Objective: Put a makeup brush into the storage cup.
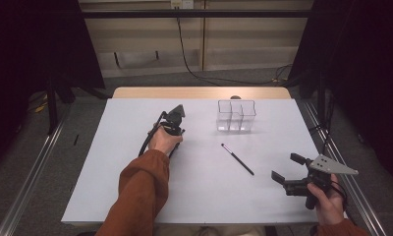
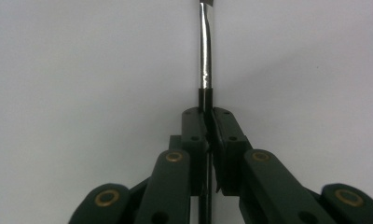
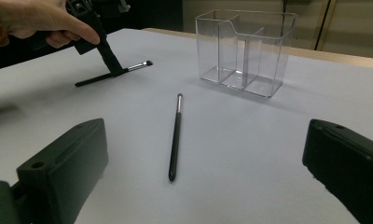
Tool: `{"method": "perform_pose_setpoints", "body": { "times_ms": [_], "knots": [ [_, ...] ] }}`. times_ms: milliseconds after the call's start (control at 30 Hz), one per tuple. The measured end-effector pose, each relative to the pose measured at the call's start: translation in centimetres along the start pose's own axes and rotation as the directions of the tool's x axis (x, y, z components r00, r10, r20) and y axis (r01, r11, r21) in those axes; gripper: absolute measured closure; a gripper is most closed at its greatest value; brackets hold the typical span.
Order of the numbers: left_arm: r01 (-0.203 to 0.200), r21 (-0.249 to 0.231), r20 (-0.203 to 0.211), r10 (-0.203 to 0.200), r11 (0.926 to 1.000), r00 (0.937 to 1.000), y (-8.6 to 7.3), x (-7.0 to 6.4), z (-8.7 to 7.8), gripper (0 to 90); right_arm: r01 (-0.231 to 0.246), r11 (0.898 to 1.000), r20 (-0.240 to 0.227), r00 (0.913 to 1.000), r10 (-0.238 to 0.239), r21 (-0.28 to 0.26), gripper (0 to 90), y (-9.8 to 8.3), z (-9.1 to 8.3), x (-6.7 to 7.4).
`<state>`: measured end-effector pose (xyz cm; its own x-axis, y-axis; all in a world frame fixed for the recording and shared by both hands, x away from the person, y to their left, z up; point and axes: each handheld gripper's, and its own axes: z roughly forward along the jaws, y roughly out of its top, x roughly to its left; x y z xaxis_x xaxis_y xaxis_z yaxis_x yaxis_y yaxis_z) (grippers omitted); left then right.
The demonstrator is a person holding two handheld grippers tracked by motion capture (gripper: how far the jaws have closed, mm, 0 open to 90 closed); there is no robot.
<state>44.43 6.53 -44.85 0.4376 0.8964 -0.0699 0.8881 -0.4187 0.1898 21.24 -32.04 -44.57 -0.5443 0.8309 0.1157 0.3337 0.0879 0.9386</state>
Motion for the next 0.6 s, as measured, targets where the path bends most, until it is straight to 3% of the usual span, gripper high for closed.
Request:
{"method": "perform_pose_setpoints", "body": {
  "times_ms": [167, 367, 600],
  "knots": [
    [0.011, -0.026, 0.046, -0.010, 0.9996, 0.9989, -0.3, 0.7, -0.1, 84.5, -0.002, 1.000, -0.001, 1.0000, 0.002, 0.001, 0.0, 0.0, 0.0, 0.0],
    [0.014, -0.065, 0.062, -0.010, 0.9978, 0.9980, -0.6, 1.4, -0.3, 84.4, 0.000, 1.000, -0.001, 1.0000, 0.000, 0.001, 0.0, 0.0, 0.0, 0.0],
    [0.019, -0.136, 0.113, -0.004, 0.9905, 0.9936, -1.3, 2.2, -1.2, 84.4, -0.001, 1.000, -0.001, 1.0000, 0.001, 0.002, 0.0, 0.0, 0.1, 0.0]
  ]
}}
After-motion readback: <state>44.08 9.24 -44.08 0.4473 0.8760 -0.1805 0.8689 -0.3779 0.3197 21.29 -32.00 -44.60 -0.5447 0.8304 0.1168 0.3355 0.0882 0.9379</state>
